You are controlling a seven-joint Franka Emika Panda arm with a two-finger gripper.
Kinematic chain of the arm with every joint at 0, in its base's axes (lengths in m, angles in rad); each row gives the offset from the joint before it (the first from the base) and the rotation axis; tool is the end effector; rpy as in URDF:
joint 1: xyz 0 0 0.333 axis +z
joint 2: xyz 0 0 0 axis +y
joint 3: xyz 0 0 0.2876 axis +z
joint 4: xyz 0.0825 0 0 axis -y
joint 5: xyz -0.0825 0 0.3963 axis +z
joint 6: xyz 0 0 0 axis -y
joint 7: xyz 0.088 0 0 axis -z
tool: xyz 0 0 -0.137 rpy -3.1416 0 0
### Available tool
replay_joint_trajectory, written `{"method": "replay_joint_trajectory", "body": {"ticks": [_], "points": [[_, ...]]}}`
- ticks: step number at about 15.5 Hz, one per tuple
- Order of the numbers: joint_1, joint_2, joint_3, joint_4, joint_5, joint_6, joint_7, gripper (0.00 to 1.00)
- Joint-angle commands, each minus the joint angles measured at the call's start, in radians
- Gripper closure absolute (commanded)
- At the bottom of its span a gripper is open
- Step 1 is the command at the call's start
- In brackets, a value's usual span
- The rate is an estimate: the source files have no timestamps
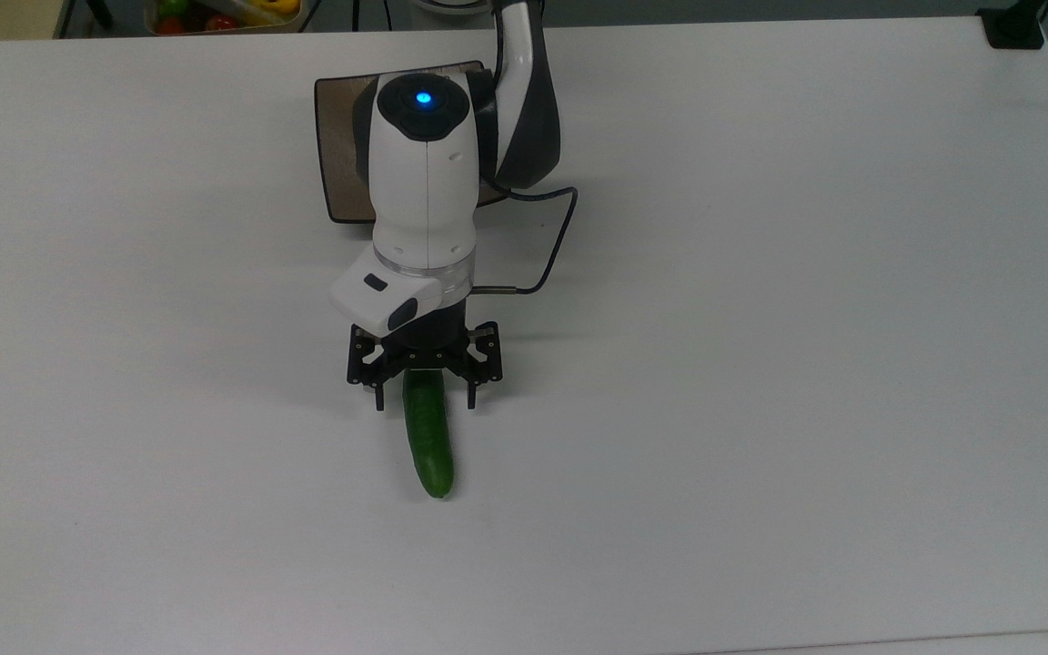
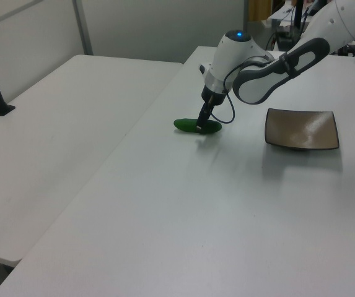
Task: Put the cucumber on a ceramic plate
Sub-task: 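Close the gripper around the cucumber's middle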
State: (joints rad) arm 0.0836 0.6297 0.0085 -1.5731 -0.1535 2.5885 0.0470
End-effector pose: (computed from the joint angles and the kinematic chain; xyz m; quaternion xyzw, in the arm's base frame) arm 0.7345 0.0675 0.2555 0.9773 0.0771 0.1942 0.0363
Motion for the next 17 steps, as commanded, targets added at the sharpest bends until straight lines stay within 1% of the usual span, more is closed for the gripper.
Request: {"method": "replay_joint_trajectory", "body": {"ticks": [1, 2, 3, 4, 5, 6, 7, 8, 9, 11, 13, 17], "points": [[0.008, 0.021, -0.005, 0.024, -0.026, 0.015, 0.024, 0.06], [0.008, 0.022, -0.005, 0.024, -0.04, 0.015, 0.024, 0.17], [0.007, 0.022, -0.005, 0.022, -0.069, 0.015, 0.024, 0.3], [0.007, 0.022, -0.005, 0.022, -0.08, 0.015, 0.024, 0.41], [0.007, 0.022, -0.005, 0.021, -0.084, 0.015, 0.024, 0.58], [0.007, 0.022, -0.005, 0.021, -0.086, 0.015, 0.021, 0.69], [0.007, 0.022, -0.005, 0.021, -0.086, 0.015, 0.017, 0.84], [0.007, 0.022, -0.005, 0.021, -0.086, 0.015, 0.016, 0.92], [0.007, 0.022, -0.005, 0.021, -0.087, 0.015, 0.016, 0.98], [0.005, 0.019, -0.005, 0.021, -0.086, 0.015, 0.017, 1.0], [0.002, 0.004, -0.005, 0.018, -0.081, 0.013, 0.022, 1.0], [0.001, -0.076, -0.004, -0.014, -0.072, -0.002, 0.025, 1.0]]}}
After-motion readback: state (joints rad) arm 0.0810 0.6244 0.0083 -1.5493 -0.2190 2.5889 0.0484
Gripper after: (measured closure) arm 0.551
